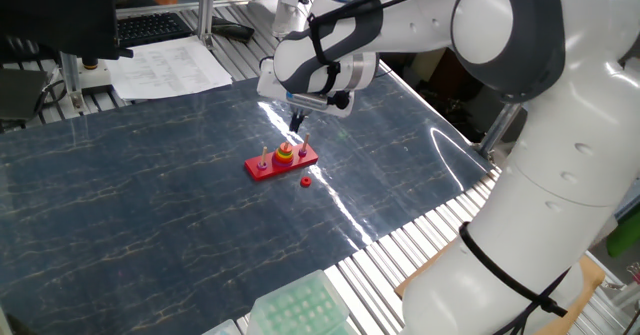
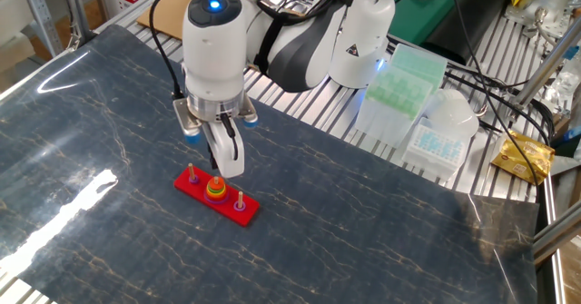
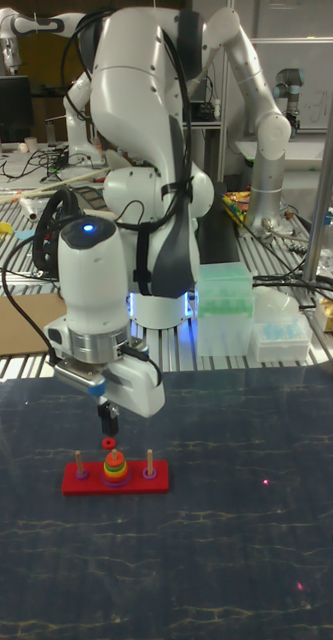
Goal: Take out one Hanoi block and throw it aside
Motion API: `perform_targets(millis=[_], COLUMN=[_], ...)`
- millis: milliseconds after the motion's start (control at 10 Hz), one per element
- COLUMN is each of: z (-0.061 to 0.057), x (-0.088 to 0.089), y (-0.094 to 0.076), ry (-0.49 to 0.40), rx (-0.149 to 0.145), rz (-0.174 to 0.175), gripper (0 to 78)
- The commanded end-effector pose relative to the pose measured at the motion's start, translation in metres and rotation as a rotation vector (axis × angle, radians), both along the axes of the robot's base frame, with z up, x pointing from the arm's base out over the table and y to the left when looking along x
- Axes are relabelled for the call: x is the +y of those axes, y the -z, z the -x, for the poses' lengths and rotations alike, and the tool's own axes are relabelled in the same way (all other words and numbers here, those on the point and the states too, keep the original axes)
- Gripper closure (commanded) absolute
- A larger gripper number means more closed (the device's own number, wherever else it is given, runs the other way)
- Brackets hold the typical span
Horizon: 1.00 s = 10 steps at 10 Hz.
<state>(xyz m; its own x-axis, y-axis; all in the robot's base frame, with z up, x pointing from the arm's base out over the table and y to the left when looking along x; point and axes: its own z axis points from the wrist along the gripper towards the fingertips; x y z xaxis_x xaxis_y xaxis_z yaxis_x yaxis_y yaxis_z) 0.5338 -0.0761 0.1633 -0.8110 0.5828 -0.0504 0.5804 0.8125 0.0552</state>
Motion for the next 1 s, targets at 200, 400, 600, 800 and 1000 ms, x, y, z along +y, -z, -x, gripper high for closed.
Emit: perform_targets(millis=[200,400,600,800,1000], z=[-0.0015,-0.0015,-0.0015,-0.0015,-0.0015], x=[-0.0013,-0.0013,-0.0013,-0.0013,-0.0013], y=[0.0109,0.0109,0.0109,0.0109,0.0109], ry=[0.020,0.012,0.027,0.042,0.043], rx=[-0.014,-0.018,-0.005,0.009,0.016], rz=[-0.011,-0.003,-0.011,-0.011,-0.019], gripper=[77.6,77.6,77.6,77.6,77.6])
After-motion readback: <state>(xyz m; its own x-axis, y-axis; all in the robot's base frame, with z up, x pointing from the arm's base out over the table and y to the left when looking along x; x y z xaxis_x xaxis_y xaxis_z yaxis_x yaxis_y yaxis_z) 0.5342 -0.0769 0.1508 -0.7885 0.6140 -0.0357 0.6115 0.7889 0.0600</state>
